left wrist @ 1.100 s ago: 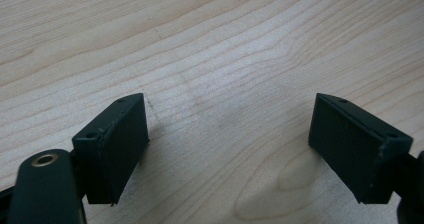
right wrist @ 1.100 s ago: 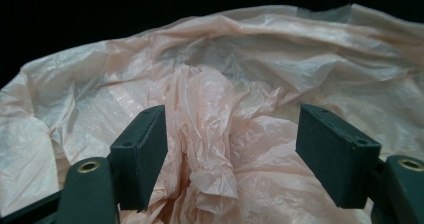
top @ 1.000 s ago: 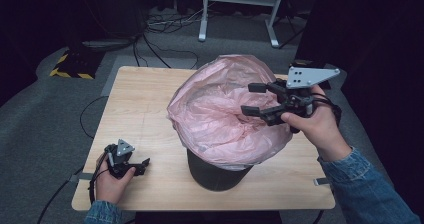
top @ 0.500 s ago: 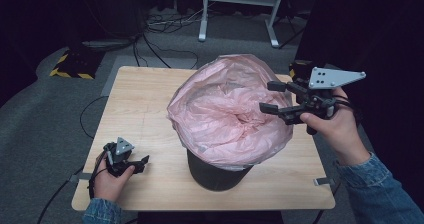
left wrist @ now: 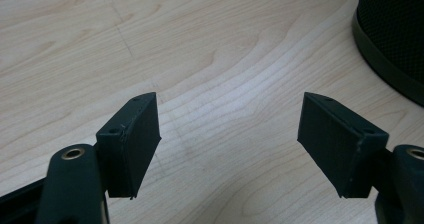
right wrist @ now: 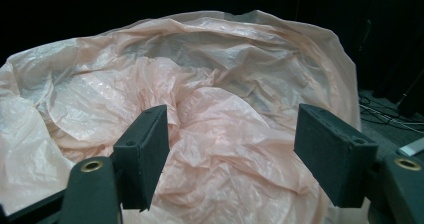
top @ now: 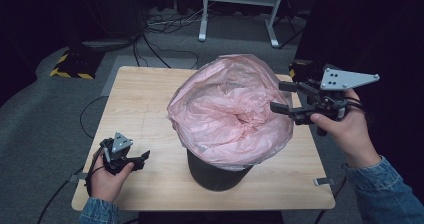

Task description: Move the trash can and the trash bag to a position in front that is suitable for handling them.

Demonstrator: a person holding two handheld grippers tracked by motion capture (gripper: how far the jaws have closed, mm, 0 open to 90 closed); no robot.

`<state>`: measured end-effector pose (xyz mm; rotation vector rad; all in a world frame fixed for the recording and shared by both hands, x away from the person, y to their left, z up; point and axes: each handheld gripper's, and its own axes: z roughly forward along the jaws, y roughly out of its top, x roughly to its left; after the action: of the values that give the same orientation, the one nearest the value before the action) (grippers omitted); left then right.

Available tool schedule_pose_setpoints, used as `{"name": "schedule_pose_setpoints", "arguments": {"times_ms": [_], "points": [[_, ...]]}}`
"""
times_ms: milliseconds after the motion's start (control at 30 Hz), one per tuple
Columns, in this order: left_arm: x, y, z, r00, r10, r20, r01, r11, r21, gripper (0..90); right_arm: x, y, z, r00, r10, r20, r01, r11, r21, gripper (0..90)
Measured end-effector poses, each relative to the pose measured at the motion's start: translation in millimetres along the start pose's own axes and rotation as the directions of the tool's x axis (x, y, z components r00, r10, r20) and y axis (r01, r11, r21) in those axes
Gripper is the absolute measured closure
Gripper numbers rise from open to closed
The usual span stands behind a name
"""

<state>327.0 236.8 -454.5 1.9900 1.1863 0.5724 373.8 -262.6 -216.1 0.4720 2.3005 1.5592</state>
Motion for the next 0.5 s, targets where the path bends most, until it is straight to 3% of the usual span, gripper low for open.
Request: {"name": "schedule_pose_setpoints", "arguments": {"times_ms": [333, 500], "points": [[-0.5, 17.8, -15.5, 1.0, -0.004, 0.005, 0.004, 0.9997, -0.024, 25.1, -6.9, -7.2, -14.1, 0.999, 0.015, 0.042, -0.015, 0.9999, 0.003, 30.7], [-1.8, 31.2, -22.4, 0.9998, 0.017, 0.009, -0.016, 0.999, -0.042, 25.2, -7.2, -11.3, -20.2, 0.9979, 0.022, 0.061, -0.023, 0.9997, 0.005, 30.7]]}}
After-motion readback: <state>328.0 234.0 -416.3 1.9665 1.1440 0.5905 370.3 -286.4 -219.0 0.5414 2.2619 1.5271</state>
